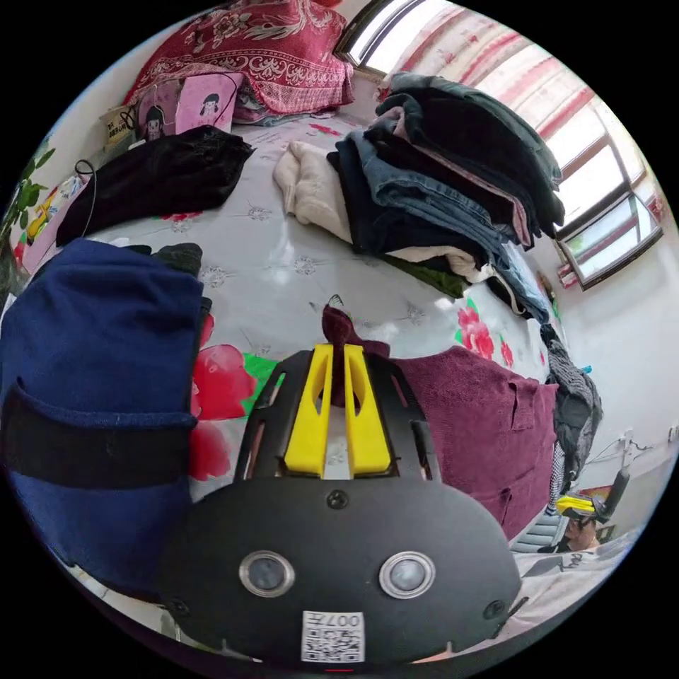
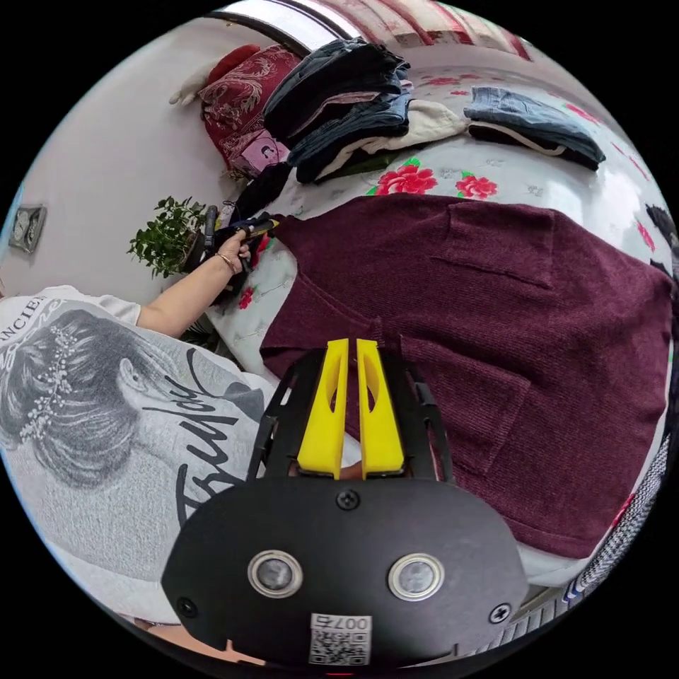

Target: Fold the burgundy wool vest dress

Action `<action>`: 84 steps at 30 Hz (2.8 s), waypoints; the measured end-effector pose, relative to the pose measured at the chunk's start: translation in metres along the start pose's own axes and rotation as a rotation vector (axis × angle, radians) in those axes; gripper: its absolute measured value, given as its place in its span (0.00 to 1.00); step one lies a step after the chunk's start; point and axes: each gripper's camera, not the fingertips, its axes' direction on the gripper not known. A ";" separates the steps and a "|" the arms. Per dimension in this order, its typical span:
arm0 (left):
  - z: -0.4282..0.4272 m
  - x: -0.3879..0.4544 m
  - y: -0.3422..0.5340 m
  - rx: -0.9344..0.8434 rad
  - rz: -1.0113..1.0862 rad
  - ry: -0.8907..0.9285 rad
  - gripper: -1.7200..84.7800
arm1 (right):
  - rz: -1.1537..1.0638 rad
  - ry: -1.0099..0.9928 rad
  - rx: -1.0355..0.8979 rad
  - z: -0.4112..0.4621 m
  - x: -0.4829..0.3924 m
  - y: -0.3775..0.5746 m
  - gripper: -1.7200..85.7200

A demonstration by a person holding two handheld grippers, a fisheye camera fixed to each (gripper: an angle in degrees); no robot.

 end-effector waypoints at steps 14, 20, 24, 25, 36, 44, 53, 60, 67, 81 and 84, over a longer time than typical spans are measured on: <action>0.114 0.248 0.084 -0.311 0.391 0.355 0.13 | 0.088 -0.012 0.158 -0.074 0.052 0.036 0.05; 0.106 0.261 0.142 -0.338 0.470 0.293 0.13 | 0.241 -0.025 0.262 -0.121 0.109 0.096 0.08; 0.086 0.269 0.184 -0.374 0.595 0.206 0.12 | 0.348 -0.022 0.300 -0.137 0.154 0.137 0.10; 0.088 0.271 0.190 -0.396 0.602 0.197 0.12 | 0.388 -0.022 0.315 -0.142 0.170 0.149 0.10; 0.134 0.308 0.249 -0.525 0.614 0.143 0.08 | 1.057 0.120 0.696 -0.236 0.319 0.368 0.12; 0.082 0.308 0.263 -0.398 0.438 0.198 0.08 | 1.224 0.067 0.839 -0.222 0.372 0.458 0.11; 0.025 0.264 0.300 -0.259 0.229 0.099 0.07 | 0.905 -0.068 0.849 -0.238 0.376 0.361 0.02; 0.005 0.231 0.342 -0.211 0.023 0.080 0.06 | -0.285 -0.169 0.341 -0.194 0.093 0.152 0.02; 0.006 0.228 0.365 -0.211 -0.036 0.067 0.06 | -0.431 -0.104 -0.160 0.025 -0.033 0.184 0.02; -0.007 0.178 0.363 -0.095 -0.195 -0.043 0.10 | -0.512 -0.197 -0.079 0.053 -0.106 0.151 0.08; 0.009 0.164 0.351 -0.120 -0.188 -0.073 0.14 | -0.434 -0.216 -0.020 0.064 -0.116 0.083 0.10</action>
